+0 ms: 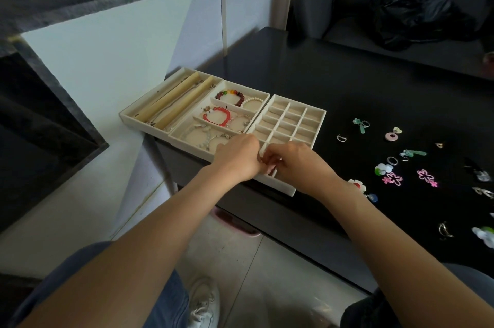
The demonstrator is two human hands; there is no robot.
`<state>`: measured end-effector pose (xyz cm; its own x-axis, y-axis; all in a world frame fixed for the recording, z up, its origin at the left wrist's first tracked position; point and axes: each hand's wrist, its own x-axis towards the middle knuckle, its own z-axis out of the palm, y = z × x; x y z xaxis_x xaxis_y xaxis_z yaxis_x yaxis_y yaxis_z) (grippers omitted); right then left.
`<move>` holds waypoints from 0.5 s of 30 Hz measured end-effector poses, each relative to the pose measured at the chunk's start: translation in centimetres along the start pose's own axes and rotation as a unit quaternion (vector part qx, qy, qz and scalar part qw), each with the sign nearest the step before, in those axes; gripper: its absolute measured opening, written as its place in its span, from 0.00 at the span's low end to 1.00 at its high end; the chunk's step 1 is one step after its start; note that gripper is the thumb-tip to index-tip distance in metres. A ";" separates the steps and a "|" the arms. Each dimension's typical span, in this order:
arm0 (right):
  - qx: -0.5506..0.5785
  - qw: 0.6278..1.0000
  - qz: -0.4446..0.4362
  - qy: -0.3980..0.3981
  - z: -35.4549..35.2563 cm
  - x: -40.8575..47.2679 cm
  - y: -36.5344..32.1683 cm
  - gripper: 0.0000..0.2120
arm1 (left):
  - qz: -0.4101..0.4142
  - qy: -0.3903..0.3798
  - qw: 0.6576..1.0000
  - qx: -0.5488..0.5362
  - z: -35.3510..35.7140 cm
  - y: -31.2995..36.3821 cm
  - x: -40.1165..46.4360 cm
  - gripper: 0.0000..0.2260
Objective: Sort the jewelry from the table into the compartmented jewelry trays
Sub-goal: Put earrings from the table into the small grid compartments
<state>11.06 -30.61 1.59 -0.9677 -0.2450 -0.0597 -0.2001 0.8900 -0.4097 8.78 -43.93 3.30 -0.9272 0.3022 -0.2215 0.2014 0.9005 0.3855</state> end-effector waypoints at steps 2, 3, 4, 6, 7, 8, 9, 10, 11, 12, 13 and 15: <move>-0.008 1.000 -0.001 0.003 0.0 -0.1 -0.1 0.16 | -0.014 -0.001 1.000 -0.018 0.1 0.0 0.3 0.16; -0.011 1.000 -0.001 0.001 0.0 -0.1 -0.1 0.15 | -0.016 0.003 1.000 -0.023 0.2 0.0 0.4 0.14; -0.010 1.000 0.000 -0.002 0.0 -0.1 -0.1 0.15 | -0.011 0.010 1.000 -0.021 0.3 -0.1 0.4 0.11; -0.007 1.000 0.001 -0.008 -0.1 -0.1 -0.2 0.14 | 0.019 0.032 0.999 0.005 0.2 -0.3 0.5 0.06; -0.009 1.000 0.002 -0.009 -0.1 -0.1 -0.2 0.13 | 0.039 0.040 0.998 0.021 0.1 -0.5 0.4 0.05; -0.014 1.000 0.004 -0.009 -0.1 -0.1 -0.2 0.13 | 0.063 0.044 0.997 0.032 0.0 -0.6 0.3 0.05; -0.019 1.000 0.004 -0.009 -0.2 -0.2 -0.2 0.13 | 0.090 0.045 0.994 0.039 -0.2 -0.8 0.2 0.05; -0.023 1.000 0.005 -0.012 -0.3 -0.2 -0.3 0.12 | 0.118 0.045 0.991 0.045 -0.4 -1.0 0.2 0.05; -0.031 0.999 0.004 -0.016 -0.4 -0.3 -0.3 0.12 | 0.142 0.045 0.987 0.052 -0.5 -1.2 0.1 0.05; -0.041 0.999 0.002 -0.020 -0.5 -0.4 -0.4 0.12 | 0.161 0.047 0.984 0.059 -0.5 -1.4 0.2 0.05; -0.053 0.998 -0.001 -0.019 -0.5 -0.4 -0.5 0.12 | 0.175 0.050 0.981 0.064 -0.5 -1.6 0.2 0.05; -0.085 0.996 -0.009 -0.007 -0.5 -0.5 -0.5 0.11 | 0.194 0.061 0.977 0.069 -0.4 -2.0 0.4 0.04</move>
<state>11.60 -30.75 2.33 -0.9620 -0.2648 -0.0667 -0.2407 0.9377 -0.2507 7.86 -45.73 2.77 -0.8011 0.5978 0.0287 0.5785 0.7611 0.2934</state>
